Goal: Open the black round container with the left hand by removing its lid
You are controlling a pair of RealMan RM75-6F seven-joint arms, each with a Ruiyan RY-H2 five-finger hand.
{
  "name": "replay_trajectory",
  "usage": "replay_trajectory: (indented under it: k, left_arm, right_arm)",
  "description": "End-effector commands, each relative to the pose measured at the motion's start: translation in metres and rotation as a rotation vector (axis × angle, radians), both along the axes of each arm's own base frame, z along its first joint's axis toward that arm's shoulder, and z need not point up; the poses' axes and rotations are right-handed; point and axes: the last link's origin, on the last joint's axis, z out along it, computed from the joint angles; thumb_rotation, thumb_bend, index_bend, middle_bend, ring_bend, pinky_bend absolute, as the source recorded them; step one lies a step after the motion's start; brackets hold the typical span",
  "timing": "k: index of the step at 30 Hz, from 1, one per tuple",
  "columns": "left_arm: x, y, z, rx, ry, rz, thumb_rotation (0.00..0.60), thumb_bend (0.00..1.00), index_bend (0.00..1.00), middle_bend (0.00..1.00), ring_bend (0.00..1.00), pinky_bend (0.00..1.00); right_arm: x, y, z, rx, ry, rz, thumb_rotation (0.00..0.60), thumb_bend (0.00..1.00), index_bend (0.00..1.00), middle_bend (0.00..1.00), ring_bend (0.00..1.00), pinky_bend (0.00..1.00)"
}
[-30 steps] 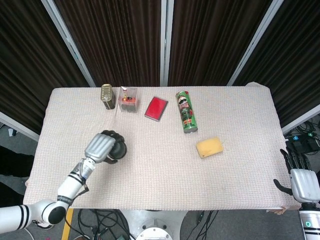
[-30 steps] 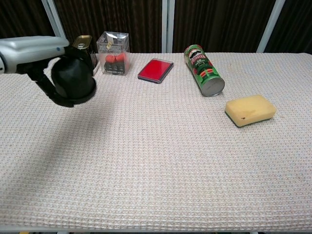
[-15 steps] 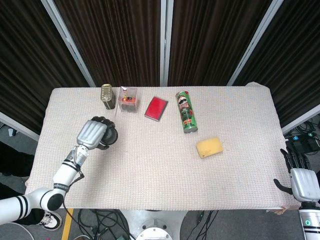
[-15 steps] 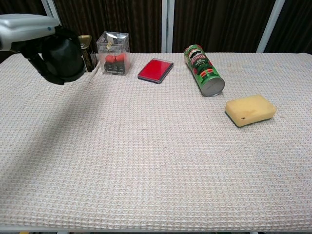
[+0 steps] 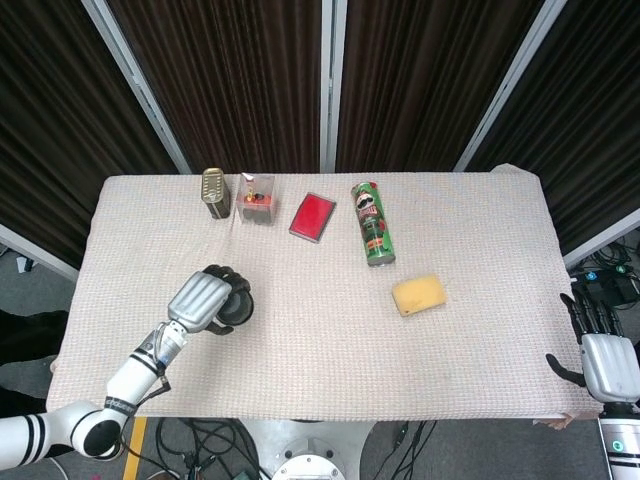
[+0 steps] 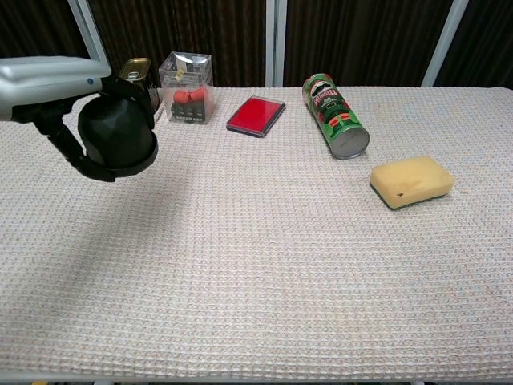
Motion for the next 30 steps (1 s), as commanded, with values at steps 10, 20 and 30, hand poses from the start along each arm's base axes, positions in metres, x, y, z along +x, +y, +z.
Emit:
replay_trajectory:
  k: [10,20,30]
  left_arm:
    - [-0.069,0.028,-0.006,0.087,0.046,0.247,0.6,0.31,0.49,0.5,0.24,0.23]
    - [-0.079,0.033,-0.03,0.039,0.049,0.278,0.6,0.31,0.49,0.5,0.24,0.23]
    - [-0.079,0.034,-0.052,0.029,0.01,0.268,0.6,0.28,0.45,0.48,0.22,0.23]
  right_arm:
    - [0.029,-0.006,-0.002,0.0,-0.003,0.077,0.6,0.12,0.0,0.0,0.0,0.0]
    - [0.027,-0.01,-0.004,0.012,0.007,0.071,0.6,0.12,0.0,0.0,0.0,0.0]
    - [0.025,-0.01,-0.007,0.031,0.016,0.058,0.6,0.12,0.0,0.0,0.0,0.0]
